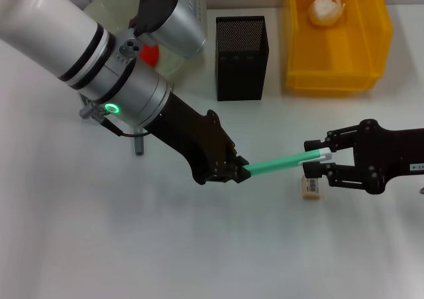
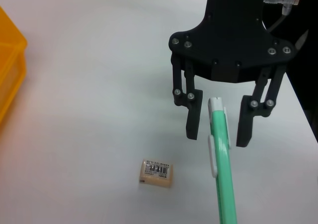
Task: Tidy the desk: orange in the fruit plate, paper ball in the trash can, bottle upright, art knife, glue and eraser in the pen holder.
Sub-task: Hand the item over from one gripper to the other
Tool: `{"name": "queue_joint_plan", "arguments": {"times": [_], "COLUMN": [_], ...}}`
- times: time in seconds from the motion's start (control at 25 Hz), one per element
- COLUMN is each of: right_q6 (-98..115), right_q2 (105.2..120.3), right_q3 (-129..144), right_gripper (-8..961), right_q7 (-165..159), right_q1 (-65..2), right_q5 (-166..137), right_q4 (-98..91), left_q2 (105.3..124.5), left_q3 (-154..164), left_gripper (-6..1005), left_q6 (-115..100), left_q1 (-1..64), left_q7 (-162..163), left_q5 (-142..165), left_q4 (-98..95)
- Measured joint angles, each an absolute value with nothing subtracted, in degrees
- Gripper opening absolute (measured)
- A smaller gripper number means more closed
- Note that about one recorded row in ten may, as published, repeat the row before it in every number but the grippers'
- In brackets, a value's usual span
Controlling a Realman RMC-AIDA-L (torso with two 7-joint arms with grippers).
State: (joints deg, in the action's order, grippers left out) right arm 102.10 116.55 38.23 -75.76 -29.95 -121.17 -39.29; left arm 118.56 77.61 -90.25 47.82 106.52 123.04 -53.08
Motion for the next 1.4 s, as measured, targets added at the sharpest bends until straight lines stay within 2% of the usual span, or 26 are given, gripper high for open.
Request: {"name": "queue_joint_plan", "arguments": {"times": [0.16,0.56,0.84,1.24,1.4], "right_q6": [102.05,102.13,102.14,102.01,102.0], "right_q2": [116.55,116.47,116.38,116.35,116.36], "right_q3": [38.23,38.02,37.65,37.53,37.47], "right_gripper": [376,327,198,198,197], "right_q7": [-75.76,-75.66,-75.65,-75.65,-75.65], "right_q1": [-29.97,-29.72,-29.7,-29.71,-29.71], "right_q5": [-121.09,-121.01,-120.93,-120.81,-120.75], "right_q4": [-39.29,-39.28,-39.28,-39.29,-39.3], "left_q2": [118.56,118.56,118.55,118.57,118.57], "left_q3": [77.61,77.43,76.8,73.97,74.14], "left_gripper": [98,97,98,107,230], "left_q6": [-90.44,-90.5,-91.6,-94.04,-94.07], "left_q1": [47.82,47.81,48.46,48.45,48.45], "left_q7": [106.52,106.52,106.51,106.7,106.82], "left_q5": [123.04,123.05,123.07,121.77,121.78], "left_q4": [-53.08,-53.34,-53.0,-52.91,-52.9]}}
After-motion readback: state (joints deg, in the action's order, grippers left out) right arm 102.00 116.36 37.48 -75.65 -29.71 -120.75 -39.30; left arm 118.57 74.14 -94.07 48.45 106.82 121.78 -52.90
